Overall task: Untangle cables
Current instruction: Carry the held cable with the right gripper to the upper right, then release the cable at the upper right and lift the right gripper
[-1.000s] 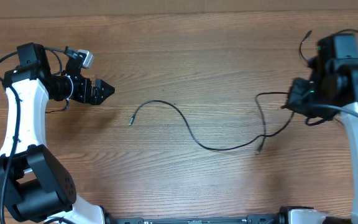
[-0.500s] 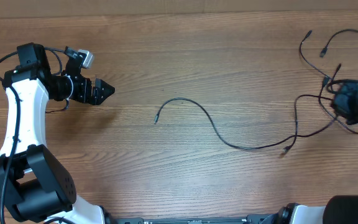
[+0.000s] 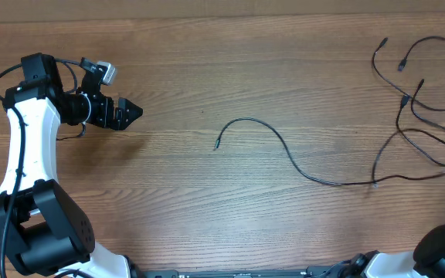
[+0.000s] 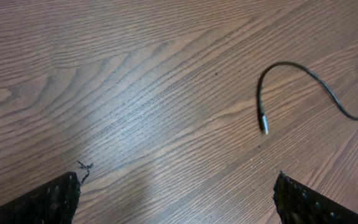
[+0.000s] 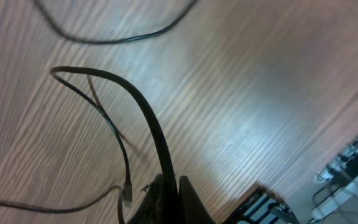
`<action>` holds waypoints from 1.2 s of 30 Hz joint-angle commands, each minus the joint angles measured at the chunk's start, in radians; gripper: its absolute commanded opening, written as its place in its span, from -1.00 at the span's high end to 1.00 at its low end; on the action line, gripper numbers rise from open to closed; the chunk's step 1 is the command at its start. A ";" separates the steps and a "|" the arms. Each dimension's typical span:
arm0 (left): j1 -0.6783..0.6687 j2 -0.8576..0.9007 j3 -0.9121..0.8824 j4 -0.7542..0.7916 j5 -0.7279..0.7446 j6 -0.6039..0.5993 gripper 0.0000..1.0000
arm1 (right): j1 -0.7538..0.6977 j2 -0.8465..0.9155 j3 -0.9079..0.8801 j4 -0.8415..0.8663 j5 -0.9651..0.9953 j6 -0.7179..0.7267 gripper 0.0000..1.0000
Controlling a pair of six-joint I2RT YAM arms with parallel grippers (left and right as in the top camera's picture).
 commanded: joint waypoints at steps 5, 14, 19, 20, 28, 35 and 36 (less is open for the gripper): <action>0.004 -0.027 -0.001 0.003 -0.003 -0.014 -0.99 | -0.176 -0.001 -0.002 0.048 0.012 0.006 0.92; 0.004 -0.027 -0.001 0.003 -0.003 -0.014 -0.99 | -0.328 0.000 -0.002 0.242 0.012 0.030 0.89; 0.004 -0.027 -0.001 0.003 -0.003 -0.014 -0.99 | -0.349 0.003 -0.006 0.416 0.016 0.029 0.78; 0.004 -0.027 -0.001 0.003 -0.003 -0.014 -0.99 | -0.349 0.004 -0.008 0.446 0.023 0.029 0.78; 0.004 -0.027 -0.001 0.003 -0.003 -0.014 -0.99 | -0.369 0.033 -0.039 0.595 0.103 0.026 0.79; 0.004 -0.027 -0.001 0.003 -0.003 -0.014 -0.98 | -0.399 0.087 -0.040 0.603 0.099 0.049 0.42; 0.004 -0.027 -0.001 0.003 -0.003 -0.013 -0.99 | -0.402 0.092 -0.040 0.600 0.098 0.070 0.23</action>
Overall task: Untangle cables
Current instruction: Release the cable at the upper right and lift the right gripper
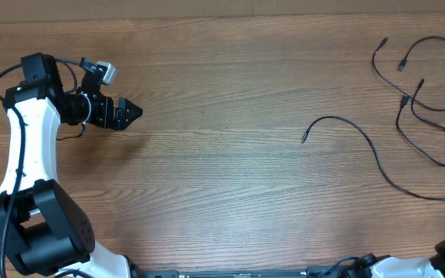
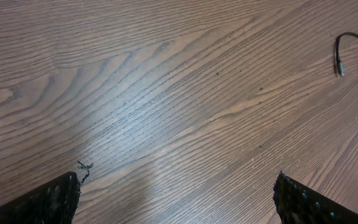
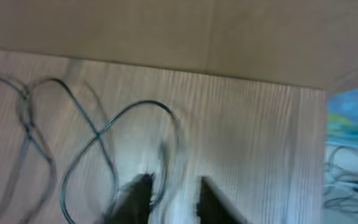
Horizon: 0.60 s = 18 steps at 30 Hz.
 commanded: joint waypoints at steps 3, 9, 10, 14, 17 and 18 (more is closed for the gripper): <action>0.004 -0.027 -0.001 0.001 0.000 -0.014 -0.99 | -0.013 0.028 -0.011 0.002 0.010 0.085 -0.59; 0.003 -0.027 -0.001 0.001 0.000 -0.014 -0.99 | -0.012 0.028 -0.011 0.000 -0.161 0.094 -1.00; 0.003 -0.027 -0.001 0.001 0.000 -0.014 -0.99 | -0.012 0.028 -0.011 0.000 -0.214 0.086 -1.00; 0.003 -0.027 -0.001 0.001 0.000 -0.014 -0.99 | -0.012 0.026 -0.010 -0.029 -0.491 -0.044 -1.00; 0.004 -0.027 -0.001 0.001 0.000 -0.014 -0.99 | -0.009 0.019 -0.010 -0.064 -0.694 -0.120 -1.00; 0.004 -0.027 -0.001 0.001 -0.001 -0.014 -0.99 | -0.005 0.011 -0.010 -0.077 -0.745 -0.134 -1.00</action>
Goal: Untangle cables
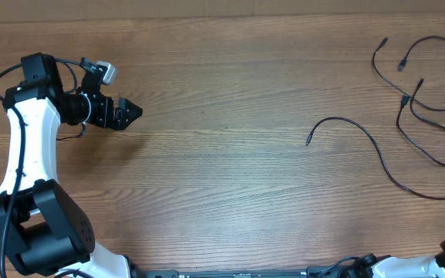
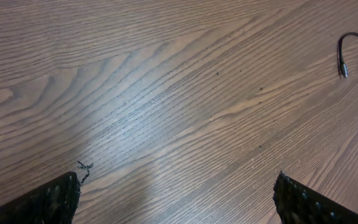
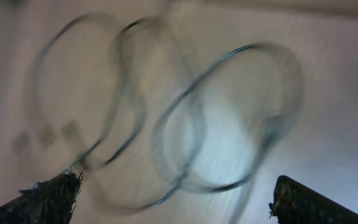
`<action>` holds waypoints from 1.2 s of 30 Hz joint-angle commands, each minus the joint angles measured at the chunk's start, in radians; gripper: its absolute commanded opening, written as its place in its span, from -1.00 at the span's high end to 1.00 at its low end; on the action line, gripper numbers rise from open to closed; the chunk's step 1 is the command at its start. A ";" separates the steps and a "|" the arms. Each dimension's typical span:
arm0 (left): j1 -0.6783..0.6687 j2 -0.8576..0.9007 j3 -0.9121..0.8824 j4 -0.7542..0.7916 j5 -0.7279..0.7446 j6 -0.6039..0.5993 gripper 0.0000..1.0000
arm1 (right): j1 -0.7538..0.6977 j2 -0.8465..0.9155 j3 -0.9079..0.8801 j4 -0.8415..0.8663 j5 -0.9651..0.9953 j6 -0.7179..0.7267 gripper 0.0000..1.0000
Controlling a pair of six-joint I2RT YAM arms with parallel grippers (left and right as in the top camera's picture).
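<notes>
Several thin black cables lie on the wooden table. One long cable (image 1: 365,143) has its free plug end (image 1: 307,142) right of the table's middle and runs off toward the right edge; that plug (image 2: 342,68) also shows in the left wrist view. More cables (image 1: 416,93) lie looped and crossed at the far right. My left gripper (image 1: 126,113) hangs open at the far left, its fingers (image 2: 55,199) wide apart over bare wood. My right gripper (image 3: 176,186) is open with nothing between its fingers (image 3: 316,202), and blurred cable loops (image 3: 185,124) lie beyond it.
The wooden table (image 1: 207,177) ends at a far edge (image 1: 207,15) at the top of the overhead view. Only a bit of my right arm shows, at the bottom right corner. The left arm's base (image 1: 37,232) stands at the front left.
My right gripper's fingers, close together before, now stand wide apart. The long cable's plug end has shifted very slightly to the right. The left arm has not moved.
My right gripper was shut on a black cable at the right edge, with the long cable's plug end near the table's middle. Then the plug end lay much further right and the gripper was out of the overhead view. Now that gripper is open.
</notes>
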 commanded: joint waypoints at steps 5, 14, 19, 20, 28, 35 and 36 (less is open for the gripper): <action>0.004 -0.027 -0.001 0.001 -0.071 -0.014 -0.99 | 0.058 -0.088 -0.004 -0.088 -0.346 -0.170 -1.00; 0.004 -0.027 -0.001 0.001 -0.277 -0.014 -0.99 | 0.349 -0.280 -0.004 -0.204 -0.130 -0.169 -1.00; 0.003 -0.027 -0.001 0.001 -0.313 -0.014 -0.99 | 0.623 -0.322 -0.005 -0.293 0.008 -0.169 -1.00; 0.003 -0.027 -0.001 0.001 -0.313 -0.014 -0.99 | 0.673 -0.322 -0.005 -0.311 0.007 -0.168 -0.99; 0.004 -0.027 -0.001 0.001 -0.313 -0.014 -0.99 | 0.983 -0.300 -0.005 -0.348 0.004 -0.164 -1.00; 0.004 -0.027 -0.001 0.001 -0.313 -0.014 -0.99 | 1.094 -0.297 -0.005 -0.346 0.005 -0.165 -1.00; 0.004 -0.027 -0.001 0.001 -0.313 -0.013 -0.99 | 1.094 -0.297 -0.005 -0.346 0.005 -0.165 -1.00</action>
